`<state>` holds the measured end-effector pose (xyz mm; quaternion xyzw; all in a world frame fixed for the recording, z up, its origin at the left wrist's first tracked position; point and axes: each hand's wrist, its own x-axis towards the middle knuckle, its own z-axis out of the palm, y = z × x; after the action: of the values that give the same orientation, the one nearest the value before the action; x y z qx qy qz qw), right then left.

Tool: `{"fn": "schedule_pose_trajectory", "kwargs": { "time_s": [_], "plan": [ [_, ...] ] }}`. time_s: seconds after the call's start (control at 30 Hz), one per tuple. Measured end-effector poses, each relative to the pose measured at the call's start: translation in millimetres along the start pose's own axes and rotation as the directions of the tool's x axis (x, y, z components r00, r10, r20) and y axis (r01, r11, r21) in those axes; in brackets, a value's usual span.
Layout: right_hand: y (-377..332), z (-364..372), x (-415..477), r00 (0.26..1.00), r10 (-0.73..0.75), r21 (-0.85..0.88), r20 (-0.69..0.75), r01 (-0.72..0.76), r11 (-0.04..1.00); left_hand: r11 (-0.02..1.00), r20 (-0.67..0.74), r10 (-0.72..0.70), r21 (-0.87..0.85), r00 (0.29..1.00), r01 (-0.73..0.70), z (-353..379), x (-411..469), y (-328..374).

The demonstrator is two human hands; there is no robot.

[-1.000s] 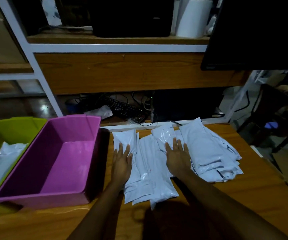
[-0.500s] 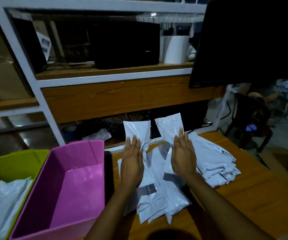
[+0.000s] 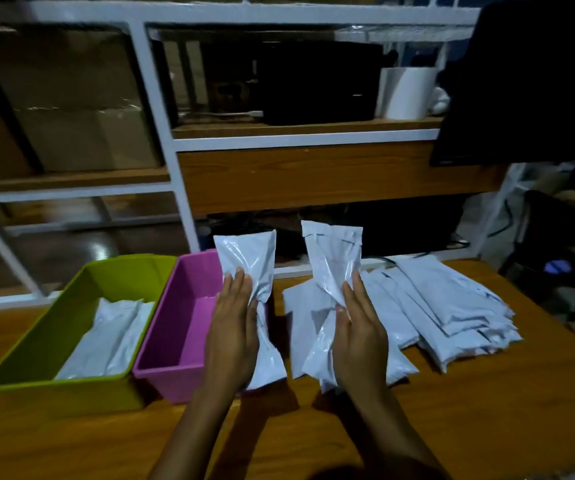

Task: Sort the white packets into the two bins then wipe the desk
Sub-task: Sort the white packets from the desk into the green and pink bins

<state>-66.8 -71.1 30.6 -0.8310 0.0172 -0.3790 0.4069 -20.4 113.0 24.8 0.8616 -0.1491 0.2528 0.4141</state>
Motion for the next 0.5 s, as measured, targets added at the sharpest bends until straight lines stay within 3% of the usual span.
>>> {"fn": "schedule_pose_trajectory", "kwargs": {
  "time_s": [0.23, 0.33, 0.5],
  "plan": [
    [-43.5, 38.6, -20.1, 0.991, -0.009, 0.104, 0.132, -0.005, 0.995, 0.987, -0.011, -0.078, 0.139, 0.997, 0.079, -54.4, -16.0, -42.7],
    [-57.7, 61.5, -15.7, 0.967, 0.016, 0.092, 0.252, -0.041, 0.995, 0.951, 0.12, -0.082, 0.305, 0.989, 0.042, -63.8, -0.9, -68.6],
    [-77.8, 114.6, 12.9, 0.908, 0.08, -0.083, 0.412, -0.05, 0.995, 0.866, 0.331, -0.174, 0.501, 0.928, -0.016, -57.0, 41.2, -114.0]
  ]
}}
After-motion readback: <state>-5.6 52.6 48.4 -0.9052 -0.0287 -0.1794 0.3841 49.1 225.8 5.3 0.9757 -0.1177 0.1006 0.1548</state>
